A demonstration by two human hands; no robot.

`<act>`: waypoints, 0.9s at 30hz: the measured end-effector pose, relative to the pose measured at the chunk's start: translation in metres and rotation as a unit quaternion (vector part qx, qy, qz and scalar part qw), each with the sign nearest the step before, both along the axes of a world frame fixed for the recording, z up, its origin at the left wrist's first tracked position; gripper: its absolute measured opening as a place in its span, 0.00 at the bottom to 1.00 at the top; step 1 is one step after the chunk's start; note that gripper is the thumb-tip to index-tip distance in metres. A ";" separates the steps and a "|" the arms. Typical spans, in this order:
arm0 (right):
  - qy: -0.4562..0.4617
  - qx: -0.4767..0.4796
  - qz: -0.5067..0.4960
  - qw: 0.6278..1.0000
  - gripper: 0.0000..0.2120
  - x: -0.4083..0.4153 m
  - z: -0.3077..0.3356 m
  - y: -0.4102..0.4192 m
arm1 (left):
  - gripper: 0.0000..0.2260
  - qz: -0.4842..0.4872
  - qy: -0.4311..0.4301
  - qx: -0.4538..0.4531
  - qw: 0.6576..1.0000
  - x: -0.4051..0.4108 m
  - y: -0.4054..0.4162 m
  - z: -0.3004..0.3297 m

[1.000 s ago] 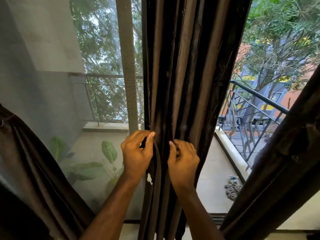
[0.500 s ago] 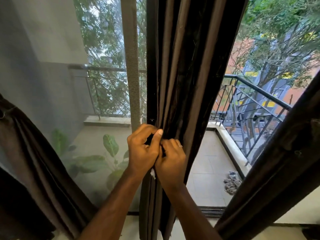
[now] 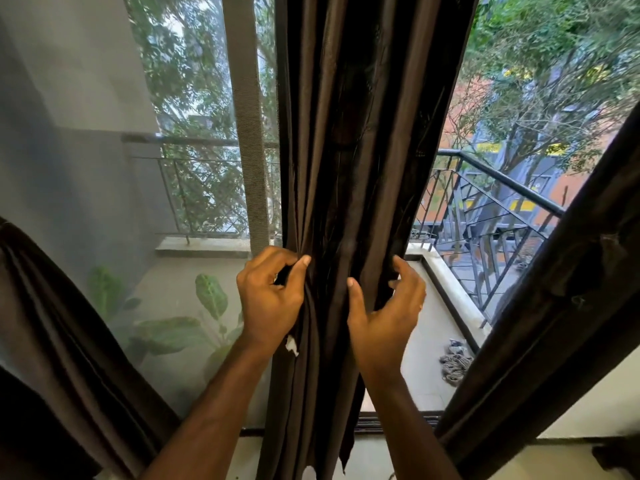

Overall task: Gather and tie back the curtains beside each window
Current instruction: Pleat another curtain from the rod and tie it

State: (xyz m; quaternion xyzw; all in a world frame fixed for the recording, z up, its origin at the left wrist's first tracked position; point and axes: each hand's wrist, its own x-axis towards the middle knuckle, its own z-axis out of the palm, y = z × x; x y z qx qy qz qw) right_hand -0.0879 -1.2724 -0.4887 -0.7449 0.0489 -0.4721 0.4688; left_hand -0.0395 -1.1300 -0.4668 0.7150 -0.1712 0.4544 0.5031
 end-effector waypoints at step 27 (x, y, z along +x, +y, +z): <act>-0.050 -0.165 0.078 0.982 0.09 0.024 -0.021 0.051 | 0.07 -0.028 0.019 0.006 0.999 -0.007 -0.008 -0.001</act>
